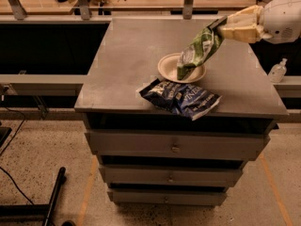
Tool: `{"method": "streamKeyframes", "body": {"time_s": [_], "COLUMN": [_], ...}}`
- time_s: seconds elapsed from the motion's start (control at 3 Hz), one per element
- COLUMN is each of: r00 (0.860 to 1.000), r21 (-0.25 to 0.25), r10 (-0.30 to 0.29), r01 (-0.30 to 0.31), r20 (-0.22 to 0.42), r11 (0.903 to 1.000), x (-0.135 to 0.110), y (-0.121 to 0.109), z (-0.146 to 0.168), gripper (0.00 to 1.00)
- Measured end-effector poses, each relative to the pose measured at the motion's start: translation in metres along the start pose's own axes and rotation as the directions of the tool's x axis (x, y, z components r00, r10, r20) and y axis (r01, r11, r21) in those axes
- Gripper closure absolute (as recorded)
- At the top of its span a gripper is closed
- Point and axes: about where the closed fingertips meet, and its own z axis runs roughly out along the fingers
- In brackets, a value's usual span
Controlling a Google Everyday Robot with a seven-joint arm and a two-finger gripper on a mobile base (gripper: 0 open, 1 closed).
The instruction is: Place green jalapeno chip bag into paper bowl
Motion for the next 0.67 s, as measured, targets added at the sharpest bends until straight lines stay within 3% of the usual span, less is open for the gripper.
{"method": "streamKeyframes", "body": {"time_s": [0.67], "r00": [0.999], "r21": [-0.112], "r10": [0.0], "r01": [-0.005], "r20": [-0.052], "r11": [0.9937], "x": [0.015], "y": [0.027], "z": [0.023], "gripper": [1.0]}}
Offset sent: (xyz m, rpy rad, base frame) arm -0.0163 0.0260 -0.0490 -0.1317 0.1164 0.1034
